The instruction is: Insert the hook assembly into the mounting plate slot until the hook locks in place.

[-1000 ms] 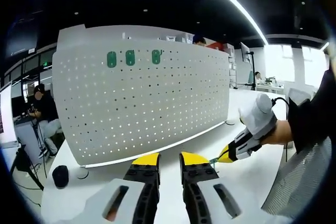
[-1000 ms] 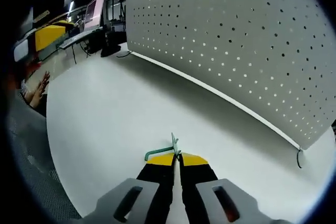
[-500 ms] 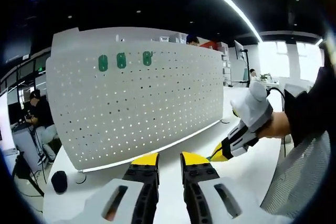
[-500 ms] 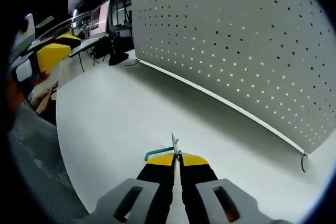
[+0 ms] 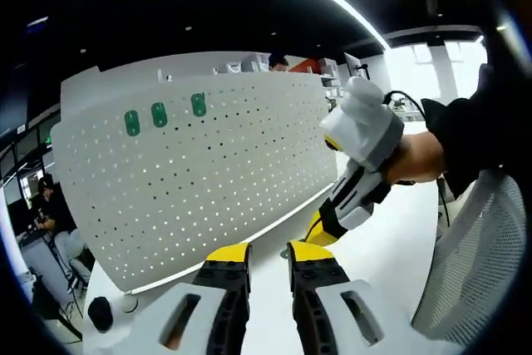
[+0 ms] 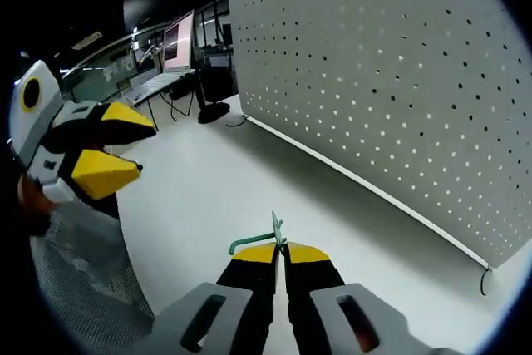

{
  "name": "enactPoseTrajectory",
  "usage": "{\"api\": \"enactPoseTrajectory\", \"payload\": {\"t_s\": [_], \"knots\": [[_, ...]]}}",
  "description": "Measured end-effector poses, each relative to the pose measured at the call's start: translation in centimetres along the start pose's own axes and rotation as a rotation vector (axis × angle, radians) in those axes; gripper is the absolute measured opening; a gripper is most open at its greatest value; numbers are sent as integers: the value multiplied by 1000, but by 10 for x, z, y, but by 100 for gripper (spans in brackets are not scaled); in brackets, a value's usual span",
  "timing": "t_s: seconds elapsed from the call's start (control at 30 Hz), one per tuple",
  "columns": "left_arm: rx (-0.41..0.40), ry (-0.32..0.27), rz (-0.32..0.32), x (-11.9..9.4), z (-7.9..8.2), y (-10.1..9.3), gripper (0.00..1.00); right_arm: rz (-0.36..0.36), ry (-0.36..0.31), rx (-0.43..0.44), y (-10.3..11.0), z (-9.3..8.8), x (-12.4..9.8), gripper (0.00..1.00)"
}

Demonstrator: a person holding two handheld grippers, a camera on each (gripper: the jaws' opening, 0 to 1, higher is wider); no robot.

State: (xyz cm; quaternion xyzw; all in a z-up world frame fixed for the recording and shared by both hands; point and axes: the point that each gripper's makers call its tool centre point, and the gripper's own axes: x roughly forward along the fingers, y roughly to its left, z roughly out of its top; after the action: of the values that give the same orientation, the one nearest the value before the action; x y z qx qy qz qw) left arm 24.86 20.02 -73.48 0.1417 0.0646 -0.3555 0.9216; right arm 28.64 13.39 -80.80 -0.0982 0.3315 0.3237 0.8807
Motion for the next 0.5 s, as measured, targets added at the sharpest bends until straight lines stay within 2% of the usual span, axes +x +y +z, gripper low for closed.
{"api": "enactPoseTrajectory", "payload": {"t_s": [0.13,0.27,0.5], "knots": [[20,7,-19,1,-1,-5,19,14,-17,-3,4,10,-6,3],[55,17,-39,4,-2,-12,20,44,-36,31,9,18,-14,3],[143,27,-92,8,-3,-28,20,69,-21,48,14,16,-20,3]]}}
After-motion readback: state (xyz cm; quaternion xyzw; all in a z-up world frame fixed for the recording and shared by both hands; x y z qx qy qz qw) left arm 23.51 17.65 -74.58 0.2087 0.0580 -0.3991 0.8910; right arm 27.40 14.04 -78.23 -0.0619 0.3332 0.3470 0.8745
